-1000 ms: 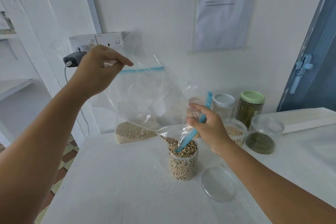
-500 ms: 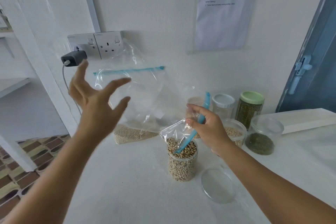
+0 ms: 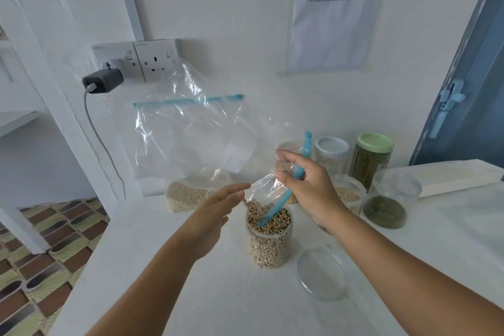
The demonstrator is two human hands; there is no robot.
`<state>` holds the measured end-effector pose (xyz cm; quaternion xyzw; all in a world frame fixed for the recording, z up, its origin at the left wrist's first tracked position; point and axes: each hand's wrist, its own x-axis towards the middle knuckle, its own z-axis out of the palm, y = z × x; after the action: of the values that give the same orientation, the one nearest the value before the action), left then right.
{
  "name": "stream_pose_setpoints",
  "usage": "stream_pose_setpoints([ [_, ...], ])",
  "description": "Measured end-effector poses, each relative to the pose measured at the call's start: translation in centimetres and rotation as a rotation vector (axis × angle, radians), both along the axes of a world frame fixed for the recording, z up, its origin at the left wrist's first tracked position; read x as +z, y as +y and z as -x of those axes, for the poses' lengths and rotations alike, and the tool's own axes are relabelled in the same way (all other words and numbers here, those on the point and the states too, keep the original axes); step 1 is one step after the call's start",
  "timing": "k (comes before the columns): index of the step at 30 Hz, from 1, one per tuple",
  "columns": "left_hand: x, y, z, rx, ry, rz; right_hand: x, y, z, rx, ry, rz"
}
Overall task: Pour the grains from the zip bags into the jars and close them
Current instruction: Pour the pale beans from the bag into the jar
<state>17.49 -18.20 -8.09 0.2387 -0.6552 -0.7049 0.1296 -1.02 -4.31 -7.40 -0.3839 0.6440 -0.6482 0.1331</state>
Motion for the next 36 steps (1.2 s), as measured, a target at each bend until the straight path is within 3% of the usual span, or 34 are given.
stream_pose_setpoints([
  [8,-0.2,-0.4,2.4,0.01,0.092,-0.104,-0.3,0.7,0.1,-0.029,0.001,0.004],
  [19,-0.6,-1.1,2.6,0.076,0.136,0.193,-0.8,0.7,0.3,-0.085,-0.008,-0.024],
  [23,-0.2,-0.7,2.7,0.112,0.131,0.306,-0.6,0.8,-0.1,-0.001,0.058,-0.018],
  [30,-0.7,-0.7,2.9,0.199,0.175,0.301,-1.4,1.1,-0.2,0.133,0.2,-0.042],
  [36,-0.2,-0.6,2.7,0.075,0.144,0.37,-2.6,0.8,0.2,0.067,0.353,-0.164],
])
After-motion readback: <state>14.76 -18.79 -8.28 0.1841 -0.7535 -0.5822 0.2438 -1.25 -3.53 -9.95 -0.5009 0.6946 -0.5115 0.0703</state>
